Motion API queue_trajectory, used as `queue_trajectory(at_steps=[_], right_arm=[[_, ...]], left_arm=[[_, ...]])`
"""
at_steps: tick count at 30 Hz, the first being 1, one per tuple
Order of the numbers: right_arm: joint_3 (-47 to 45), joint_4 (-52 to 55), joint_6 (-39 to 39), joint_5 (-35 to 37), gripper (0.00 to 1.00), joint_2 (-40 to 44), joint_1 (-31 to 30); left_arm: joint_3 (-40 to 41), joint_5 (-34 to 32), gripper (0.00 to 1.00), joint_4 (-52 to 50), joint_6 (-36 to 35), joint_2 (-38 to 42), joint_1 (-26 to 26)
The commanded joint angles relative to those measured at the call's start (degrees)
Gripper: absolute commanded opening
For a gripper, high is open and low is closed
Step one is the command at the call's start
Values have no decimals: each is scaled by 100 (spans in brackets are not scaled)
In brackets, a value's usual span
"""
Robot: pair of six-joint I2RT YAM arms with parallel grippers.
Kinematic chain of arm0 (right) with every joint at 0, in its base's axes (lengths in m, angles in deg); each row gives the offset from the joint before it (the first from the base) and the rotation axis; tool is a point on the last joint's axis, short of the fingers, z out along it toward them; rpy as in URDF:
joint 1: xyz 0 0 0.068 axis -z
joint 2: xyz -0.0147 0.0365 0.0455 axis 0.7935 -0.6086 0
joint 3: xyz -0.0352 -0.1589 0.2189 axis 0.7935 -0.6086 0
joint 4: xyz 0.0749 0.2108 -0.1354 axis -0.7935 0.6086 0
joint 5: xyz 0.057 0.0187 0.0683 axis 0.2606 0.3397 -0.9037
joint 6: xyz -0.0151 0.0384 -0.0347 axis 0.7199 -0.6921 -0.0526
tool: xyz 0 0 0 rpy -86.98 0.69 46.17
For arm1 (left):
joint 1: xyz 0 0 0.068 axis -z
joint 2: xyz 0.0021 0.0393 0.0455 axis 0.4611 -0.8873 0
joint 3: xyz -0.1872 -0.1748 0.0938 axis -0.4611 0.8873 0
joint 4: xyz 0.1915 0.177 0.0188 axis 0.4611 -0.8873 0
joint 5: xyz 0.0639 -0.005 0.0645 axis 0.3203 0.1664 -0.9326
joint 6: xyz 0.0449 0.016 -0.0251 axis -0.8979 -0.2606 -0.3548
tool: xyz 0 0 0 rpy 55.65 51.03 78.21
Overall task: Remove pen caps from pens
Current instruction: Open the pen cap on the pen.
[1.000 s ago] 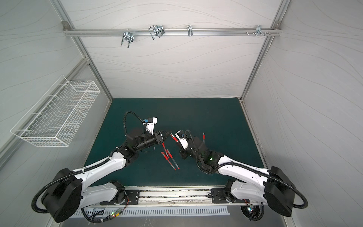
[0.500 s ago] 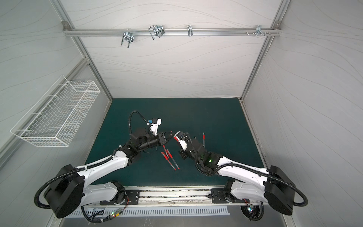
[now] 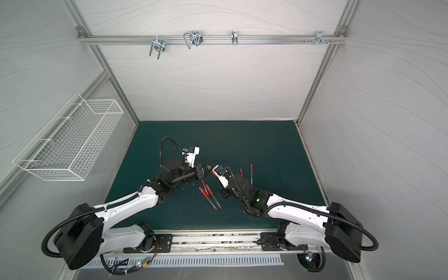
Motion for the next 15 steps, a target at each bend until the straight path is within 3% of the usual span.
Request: queue_trajectory(at_steps=[1, 2, 4, 6, 8, 12, 15], right_arm=[[31, -222, 121, -33, 0, -9, -69], [31, -213, 101, -35, 0, 6, -67], [75, -26, 55, -275, 29, 88, -15], [133, 272, -26, -854, 39, 220, 180], [40, 363, -120, -1838, 41, 461, 587], [-280, 13, -760, -4365, 42, 859, 1949], [-465, -558, -1341, -5479, 42, 818, 2638]], left_arm=[[-170, -197, 1, 90, -145, 104, 17], [-169, -209, 0, 80, -163, 115, 17], [-161, -245, 0, 49, -231, 147, 16], [-133, -271, 0, 44, -343, 200, 16], [-92, -290, 0, 62, -509, 277, 9], [25, -205, 0, 184, -1028, 418, 9], [54, 111, 0, 341, -1336, 416, 8]])
